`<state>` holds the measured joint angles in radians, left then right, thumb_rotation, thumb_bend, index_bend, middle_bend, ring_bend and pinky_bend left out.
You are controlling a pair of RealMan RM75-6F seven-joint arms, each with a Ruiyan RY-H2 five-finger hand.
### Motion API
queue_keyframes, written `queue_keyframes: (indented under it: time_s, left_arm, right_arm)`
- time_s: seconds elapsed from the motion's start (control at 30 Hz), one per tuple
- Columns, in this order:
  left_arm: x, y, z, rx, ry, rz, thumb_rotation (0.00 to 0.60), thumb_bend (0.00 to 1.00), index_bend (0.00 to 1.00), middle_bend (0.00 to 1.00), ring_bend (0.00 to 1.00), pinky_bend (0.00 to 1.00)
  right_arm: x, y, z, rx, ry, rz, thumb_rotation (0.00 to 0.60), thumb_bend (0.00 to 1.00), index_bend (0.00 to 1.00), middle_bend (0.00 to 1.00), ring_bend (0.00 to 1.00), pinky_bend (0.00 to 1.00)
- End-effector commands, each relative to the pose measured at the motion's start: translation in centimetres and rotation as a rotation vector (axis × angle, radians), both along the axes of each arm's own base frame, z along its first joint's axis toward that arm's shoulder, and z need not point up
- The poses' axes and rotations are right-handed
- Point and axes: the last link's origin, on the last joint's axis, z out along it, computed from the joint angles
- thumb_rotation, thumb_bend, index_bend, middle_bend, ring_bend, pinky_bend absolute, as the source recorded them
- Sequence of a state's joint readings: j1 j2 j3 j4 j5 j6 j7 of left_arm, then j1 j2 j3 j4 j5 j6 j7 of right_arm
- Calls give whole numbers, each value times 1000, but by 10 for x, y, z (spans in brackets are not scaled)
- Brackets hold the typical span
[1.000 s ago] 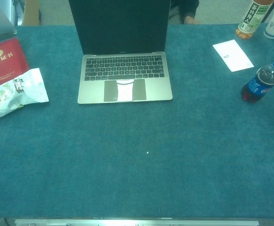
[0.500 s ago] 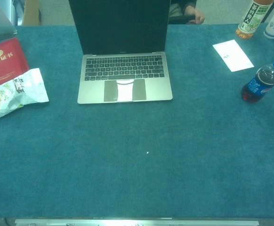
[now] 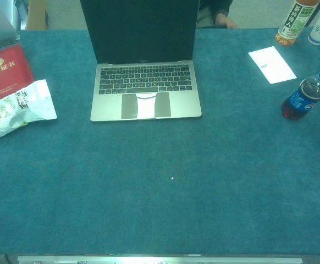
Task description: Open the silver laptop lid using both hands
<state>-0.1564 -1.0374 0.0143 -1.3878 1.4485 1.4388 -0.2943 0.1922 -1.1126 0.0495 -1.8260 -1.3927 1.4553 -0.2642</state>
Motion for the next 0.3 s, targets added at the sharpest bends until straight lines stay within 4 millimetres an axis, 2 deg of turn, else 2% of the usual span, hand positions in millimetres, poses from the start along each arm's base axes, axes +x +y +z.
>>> queue_keyframes:
  time_s: [0.03,0.3]
  left_arm:
    - [-1,-1,1,10,-5,-2,368,298,126,115,88,92]
    - [-3,-6,5,20,-7,6,369,298,126,115,88,92]
  right_arm:
    - [3,0,-3,18,9,12,600,253,156,200,126,132]
    - [7,-1,-6,24,-6,14,600,253,156,199,127,131]
